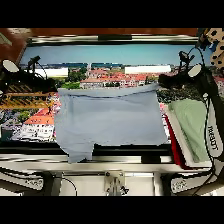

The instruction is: Fold the shirts.

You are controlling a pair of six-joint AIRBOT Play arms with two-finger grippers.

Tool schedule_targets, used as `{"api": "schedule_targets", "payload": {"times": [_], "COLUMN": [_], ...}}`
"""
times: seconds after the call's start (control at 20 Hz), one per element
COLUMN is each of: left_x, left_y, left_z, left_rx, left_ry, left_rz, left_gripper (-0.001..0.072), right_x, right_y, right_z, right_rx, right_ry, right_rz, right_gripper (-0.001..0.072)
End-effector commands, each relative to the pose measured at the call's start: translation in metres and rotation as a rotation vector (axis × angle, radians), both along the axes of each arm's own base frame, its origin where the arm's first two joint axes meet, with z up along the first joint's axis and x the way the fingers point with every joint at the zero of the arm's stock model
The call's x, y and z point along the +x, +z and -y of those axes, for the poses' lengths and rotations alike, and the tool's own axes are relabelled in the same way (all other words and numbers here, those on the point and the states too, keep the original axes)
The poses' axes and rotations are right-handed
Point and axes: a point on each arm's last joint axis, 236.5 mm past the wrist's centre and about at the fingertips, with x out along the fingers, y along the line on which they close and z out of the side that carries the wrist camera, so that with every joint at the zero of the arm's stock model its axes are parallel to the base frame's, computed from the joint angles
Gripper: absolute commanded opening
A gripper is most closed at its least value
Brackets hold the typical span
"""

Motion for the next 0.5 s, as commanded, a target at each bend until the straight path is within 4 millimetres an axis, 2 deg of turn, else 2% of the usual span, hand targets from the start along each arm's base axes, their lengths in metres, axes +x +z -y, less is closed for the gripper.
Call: {"api": "schedule_targets", "payload": {"times": [0.0, 0.2, 0.35, 0.4, 0.45], "left_x": [-0.044, -0.054, -0.063, -0.066, -0.069], "left_y": [-0.015, -0.034, -0.042, -0.042, -0.042], "left_z": [-0.015, 0.002, 0.002, -0.002, -0.003], "left_rx": [0.077, 0.072, 0.087, 0.098, 0.096], "left_ry": [-0.019, -0.040, -0.039, -0.025, -0.026], "left_rz": [-0.190, -0.252, -0.288, -0.305, -0.318], "left_gripper": [0.0029, 0.0029, 0.0029, 0.0029, 0.0038], "right_x": [-0.054, -0.057, -0.060, -0.060, -0.060], "right_y": [-0.022, -0.039, -0.047, -0.048, -0.048], "right_z": [0.011, -0.004, -0.012, -0.011, -0.010], "right_rx": [-0.004, 0.012, 0.002, -0.002, -0.001], "right_ry": [0.010, 0.015, 0.035, 0.035, 0.033], "right_rz": [-0.250, -0.304, -0.326, -0.326, -0.325], "right_gripper": [0.0073, 0.0074, 0.0074, 0.0103, 0.0306]}}
